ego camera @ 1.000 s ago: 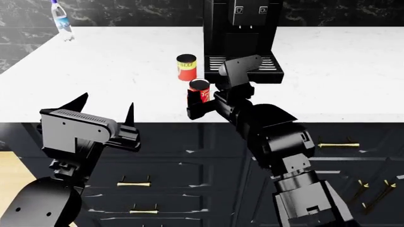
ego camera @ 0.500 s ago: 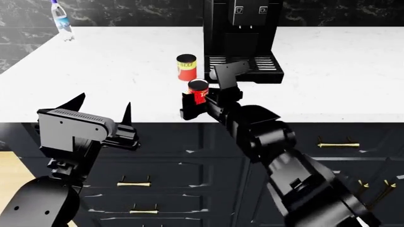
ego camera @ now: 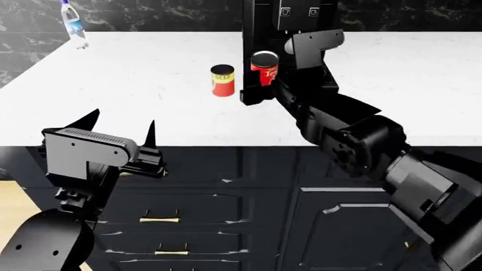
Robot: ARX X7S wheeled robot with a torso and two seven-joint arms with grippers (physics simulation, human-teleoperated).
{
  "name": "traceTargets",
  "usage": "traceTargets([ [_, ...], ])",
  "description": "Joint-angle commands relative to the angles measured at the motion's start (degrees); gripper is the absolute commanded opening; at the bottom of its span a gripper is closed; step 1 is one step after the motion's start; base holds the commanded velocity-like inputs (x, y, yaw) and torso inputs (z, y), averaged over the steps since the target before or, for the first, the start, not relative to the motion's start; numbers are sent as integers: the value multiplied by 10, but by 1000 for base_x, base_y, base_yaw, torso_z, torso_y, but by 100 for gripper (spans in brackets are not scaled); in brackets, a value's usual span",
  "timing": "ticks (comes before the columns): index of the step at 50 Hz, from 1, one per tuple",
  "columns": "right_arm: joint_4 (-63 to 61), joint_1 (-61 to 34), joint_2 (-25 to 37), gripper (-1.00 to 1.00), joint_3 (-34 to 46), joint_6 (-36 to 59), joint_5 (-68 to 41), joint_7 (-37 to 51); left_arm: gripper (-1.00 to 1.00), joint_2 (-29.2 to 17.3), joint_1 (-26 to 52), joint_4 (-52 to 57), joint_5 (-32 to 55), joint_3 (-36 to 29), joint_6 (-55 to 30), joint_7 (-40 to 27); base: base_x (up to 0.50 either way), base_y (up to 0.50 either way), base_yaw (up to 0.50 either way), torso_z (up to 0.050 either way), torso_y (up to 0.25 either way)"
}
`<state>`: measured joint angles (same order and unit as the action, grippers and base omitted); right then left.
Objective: Pick the cans from the counter and place them in their designated side in the cabinet.
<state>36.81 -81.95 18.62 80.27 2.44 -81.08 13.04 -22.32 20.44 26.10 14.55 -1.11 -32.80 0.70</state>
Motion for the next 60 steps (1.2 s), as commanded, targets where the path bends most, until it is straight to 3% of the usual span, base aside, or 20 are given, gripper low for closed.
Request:
traceTargets([
  [1, -172, -48, 102, -100, 26, 6, 5, 145, 100, -7, 17, 17, -8, -13, -35, -12, 0, 0, 0, 0, 0],
  [8, -173, -49, 102, -100, 33, -12, 42, 167, 100, -7, 42, 28, -4, -12, -81, -26, 0, 0, 0, 0, 0],
  [17, -172, -43, 102, -100, 36, -46, 87, 195, 100, -7, 75, 41, -8, -16, -121, -43, 0, 0, 0, 46, 0],
  [20, -399, -263, 244, -100, -13, 166, -82, 280, 100, -8, 80, 42, -5, -8, -132, -46, 0, 0, 0, 50, 0],
  [23, -390, -369, 258, -100, -38, 256, -159, 286, 100, -8, 84, 35, -4, -5, -135, -48, 0, 0, 0, 50, 0],
  [28, -324, -444, 238, -100, -45, 319, -186, 272, 100, -6, 88, 33, 1, 0, -140, -48, 0, 0, 0, 50, 0],
  [38, -80, -525, 106, -100, -37, 357, -128, 173, 100, -10, 134, 49, 14, 5, -195, -54, 0, 0, 0, 50, 1],
  [41, 39, -530, 40, -100, -105, 401, -43, 118, 100, -10, 149, 36, 13, 2, -198, -54, 0, 0, 0, 50, 2],
  [44, 156, -530, -35, -100, -229, 452, 120, 48, 100, -9, 158, 12, 6, -5, -184, -53, 0, 0, 0, 50, 1],
  [49, 277, -530, -151, -100, -584, 498, 545, -98, 100, -9, 168, -6, 3, -10, -173, -51, 0, 0, 0, 50, 0],
  [52, 290, -530, -182, -100, -721, 491, 785, -133, 100, -10, 168, -2, 5, -8, -171, -50, 0, 0, 0, 7, 0],
  [60, 309, -530, -185, -100, -778, 483, 850, -114, 100, -14, 164, 12, 11, 1, -178, -51, 0, 0, 0, 0, 0],
])
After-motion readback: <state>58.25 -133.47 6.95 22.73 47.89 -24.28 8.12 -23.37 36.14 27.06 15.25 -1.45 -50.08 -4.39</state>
